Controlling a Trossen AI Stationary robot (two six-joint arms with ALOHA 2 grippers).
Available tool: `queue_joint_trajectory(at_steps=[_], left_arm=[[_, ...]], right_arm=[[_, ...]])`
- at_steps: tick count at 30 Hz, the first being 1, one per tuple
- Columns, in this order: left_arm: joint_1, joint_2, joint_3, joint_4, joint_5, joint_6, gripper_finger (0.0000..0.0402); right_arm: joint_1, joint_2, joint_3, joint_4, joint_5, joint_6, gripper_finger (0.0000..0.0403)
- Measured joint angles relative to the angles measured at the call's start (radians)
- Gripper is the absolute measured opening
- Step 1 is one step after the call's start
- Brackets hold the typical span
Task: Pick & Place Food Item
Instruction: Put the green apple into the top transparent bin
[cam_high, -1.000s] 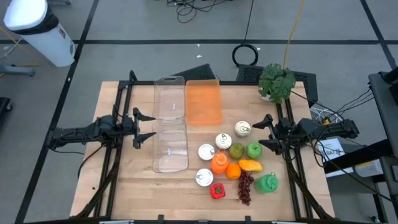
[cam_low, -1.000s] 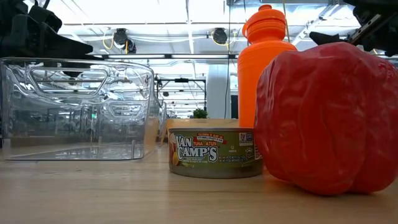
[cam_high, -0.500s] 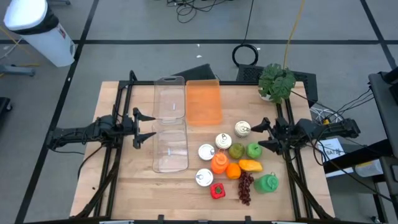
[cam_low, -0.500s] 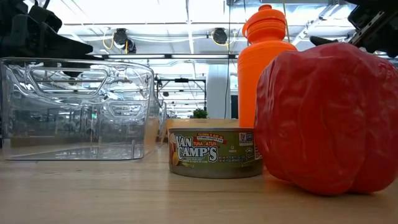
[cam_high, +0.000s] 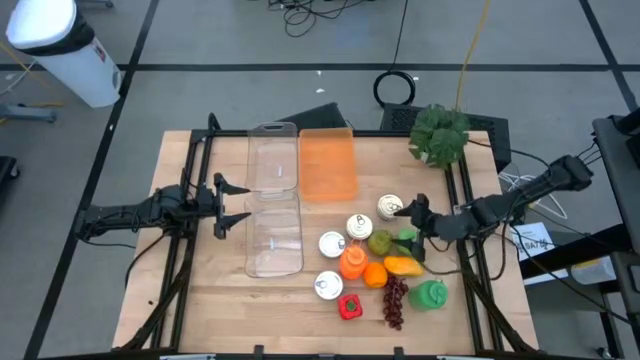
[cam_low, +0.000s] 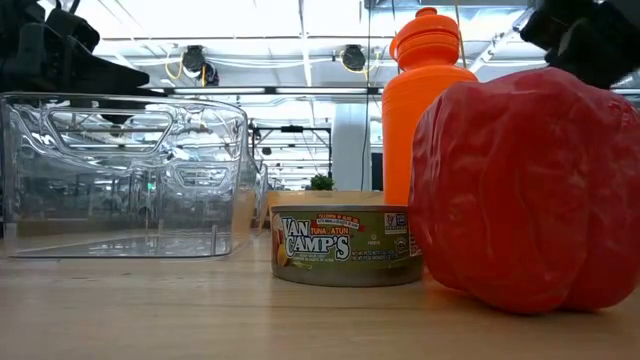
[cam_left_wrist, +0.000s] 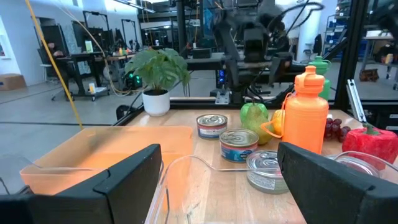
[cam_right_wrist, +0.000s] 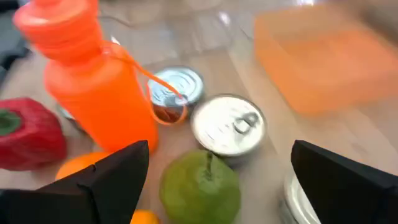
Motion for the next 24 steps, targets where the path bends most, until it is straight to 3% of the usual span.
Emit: queue_joint_trajectory(at_steps=[5, 10, 24], left_arm=[[0.000, 0.000, 0.000, 0.000, 0.000, 0.000, 0.0335], [0.000, 0.000, 0.000, 0.000, 0.000, 0.000, 0.0335], [0.000, 0.000, 0.000, 0.000, 0.000, 0.000, 0.0335]], right_arm=[[0.041, 0.186, 0.175, -0.405, -0.003, 0.278, 0.0373], [0.069, 0.278, 0.200, -0.542, -0.007, 0.397, 0.0373], [0.112, 0.310, 0.112, -0.482, -0.052, 0.519, 0.0373]])
